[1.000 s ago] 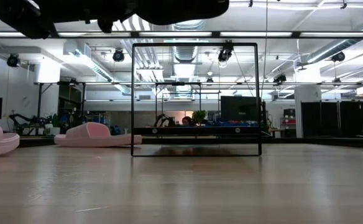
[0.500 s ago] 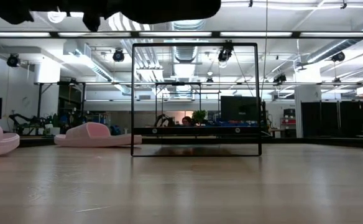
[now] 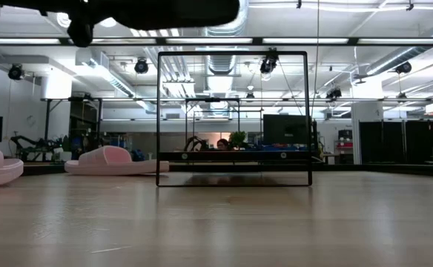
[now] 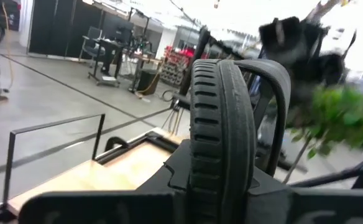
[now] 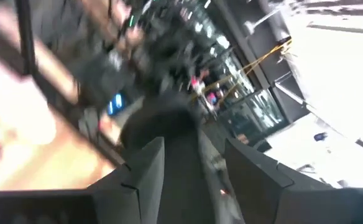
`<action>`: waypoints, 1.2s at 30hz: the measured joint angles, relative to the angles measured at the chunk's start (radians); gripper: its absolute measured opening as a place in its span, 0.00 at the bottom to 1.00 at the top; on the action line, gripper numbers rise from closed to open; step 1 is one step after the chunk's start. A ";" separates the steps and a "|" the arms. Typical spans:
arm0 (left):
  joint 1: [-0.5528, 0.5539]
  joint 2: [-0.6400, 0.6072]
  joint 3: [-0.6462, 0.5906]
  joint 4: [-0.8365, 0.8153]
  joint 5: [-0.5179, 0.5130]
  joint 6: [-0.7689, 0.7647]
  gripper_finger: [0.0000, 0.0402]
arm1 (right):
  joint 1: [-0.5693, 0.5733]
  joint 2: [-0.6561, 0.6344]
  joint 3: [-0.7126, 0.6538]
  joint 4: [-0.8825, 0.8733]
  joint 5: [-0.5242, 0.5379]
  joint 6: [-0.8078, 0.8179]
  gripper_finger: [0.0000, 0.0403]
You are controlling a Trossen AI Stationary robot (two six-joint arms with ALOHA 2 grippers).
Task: Pick and place slides into the shelf
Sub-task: Put the top black slides on the shelf
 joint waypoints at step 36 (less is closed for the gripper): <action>0.000 -0.149 -0.021 -0.184 0.211 -0.249 0.04 | 0.044 0.017 -0.031 -0.093 0.099 -0.761 0.42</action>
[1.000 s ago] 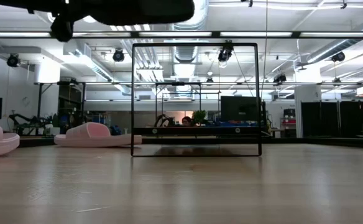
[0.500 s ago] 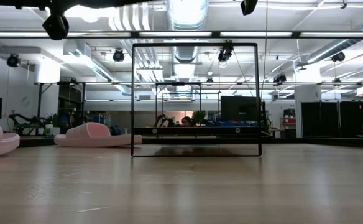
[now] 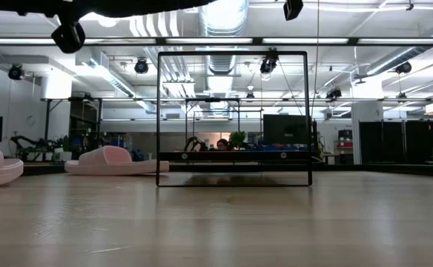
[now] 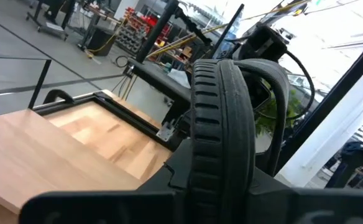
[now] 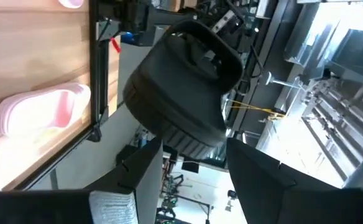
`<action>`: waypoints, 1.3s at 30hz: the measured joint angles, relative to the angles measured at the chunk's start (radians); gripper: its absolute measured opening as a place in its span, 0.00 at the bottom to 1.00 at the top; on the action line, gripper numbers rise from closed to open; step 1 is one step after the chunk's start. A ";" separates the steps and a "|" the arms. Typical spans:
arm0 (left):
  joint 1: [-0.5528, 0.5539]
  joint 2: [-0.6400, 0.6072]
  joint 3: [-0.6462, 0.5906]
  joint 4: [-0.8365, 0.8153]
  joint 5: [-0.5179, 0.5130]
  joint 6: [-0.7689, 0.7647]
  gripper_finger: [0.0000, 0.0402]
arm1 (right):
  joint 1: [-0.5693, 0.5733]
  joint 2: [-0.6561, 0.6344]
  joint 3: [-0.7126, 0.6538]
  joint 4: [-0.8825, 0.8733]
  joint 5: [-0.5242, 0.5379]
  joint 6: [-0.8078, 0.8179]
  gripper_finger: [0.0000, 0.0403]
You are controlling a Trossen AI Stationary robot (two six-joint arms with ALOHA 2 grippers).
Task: Pick and place slides into the shelf
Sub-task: Put the top black slides on the shelf
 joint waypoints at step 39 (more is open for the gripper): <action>0.000 0.015 0.000 -0.022 -0.034 -0.055 0.04 | 0.028 0.075 -0.016 0.079 0.078 -0.359 0.42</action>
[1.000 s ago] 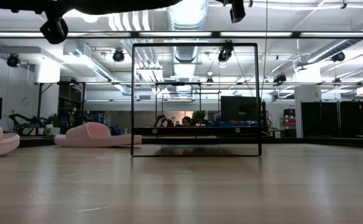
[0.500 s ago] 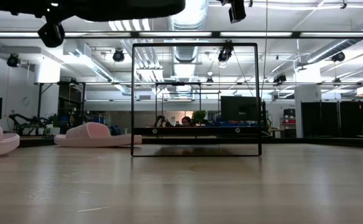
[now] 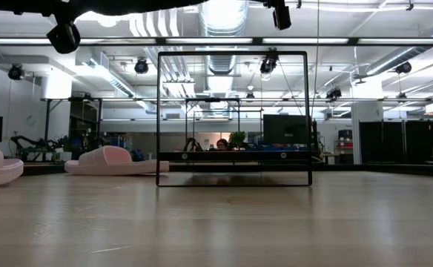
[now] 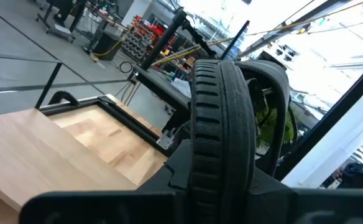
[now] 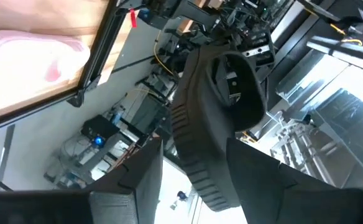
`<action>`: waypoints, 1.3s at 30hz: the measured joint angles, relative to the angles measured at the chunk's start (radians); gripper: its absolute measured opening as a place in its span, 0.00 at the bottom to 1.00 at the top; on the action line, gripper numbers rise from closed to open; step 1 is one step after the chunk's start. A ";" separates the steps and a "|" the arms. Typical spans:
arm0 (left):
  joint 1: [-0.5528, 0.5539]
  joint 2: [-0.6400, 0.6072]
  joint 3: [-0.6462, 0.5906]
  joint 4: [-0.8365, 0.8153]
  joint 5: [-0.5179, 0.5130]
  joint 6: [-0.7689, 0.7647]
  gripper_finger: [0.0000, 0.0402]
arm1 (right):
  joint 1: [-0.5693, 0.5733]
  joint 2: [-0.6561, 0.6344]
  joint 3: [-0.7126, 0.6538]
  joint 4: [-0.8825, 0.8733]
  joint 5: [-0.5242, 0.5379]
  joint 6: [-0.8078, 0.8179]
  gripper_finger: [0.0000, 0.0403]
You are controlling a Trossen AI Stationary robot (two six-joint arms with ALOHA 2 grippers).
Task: Pick and place slides into the shelf
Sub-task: Put the top black slides on the shelf
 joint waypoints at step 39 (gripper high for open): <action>0.000 0.077 0.000 0.183 0.066 0.521 0.31 | -0.006 0.016 0.026 0.024 0.019 0.414 0.14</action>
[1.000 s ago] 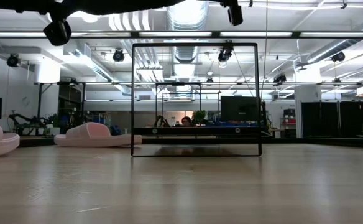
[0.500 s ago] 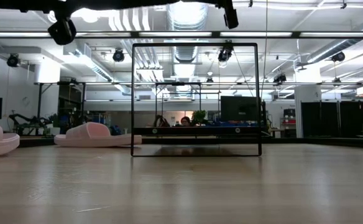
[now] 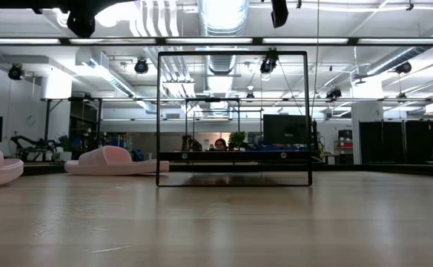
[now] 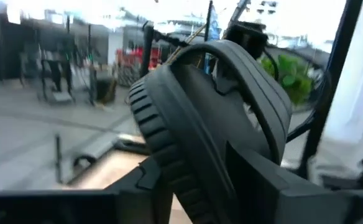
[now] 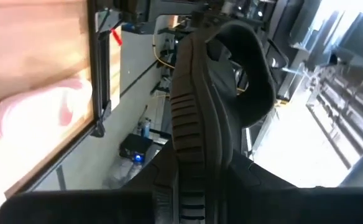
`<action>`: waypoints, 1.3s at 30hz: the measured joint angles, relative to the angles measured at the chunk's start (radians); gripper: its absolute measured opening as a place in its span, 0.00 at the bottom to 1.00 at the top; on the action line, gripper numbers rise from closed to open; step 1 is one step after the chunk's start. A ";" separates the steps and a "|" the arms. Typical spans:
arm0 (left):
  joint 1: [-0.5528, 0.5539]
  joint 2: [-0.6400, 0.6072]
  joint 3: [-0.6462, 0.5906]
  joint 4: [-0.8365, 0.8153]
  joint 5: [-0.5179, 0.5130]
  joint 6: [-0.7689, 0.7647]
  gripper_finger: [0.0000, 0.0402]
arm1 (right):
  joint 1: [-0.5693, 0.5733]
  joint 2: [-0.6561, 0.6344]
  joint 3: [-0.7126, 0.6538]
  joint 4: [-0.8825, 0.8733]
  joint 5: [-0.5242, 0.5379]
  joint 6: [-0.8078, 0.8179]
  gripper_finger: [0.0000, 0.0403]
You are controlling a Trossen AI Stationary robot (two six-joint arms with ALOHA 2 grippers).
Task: Pick and place slides into the shelf
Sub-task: Put the top black slides on the shelf
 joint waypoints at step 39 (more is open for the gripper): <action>-0.001 -0.070 0.000 -0.017 0.001 0.918 0.38 | -0.001 -0.299 -0.038 -0.350 -0.098 0.686 0.14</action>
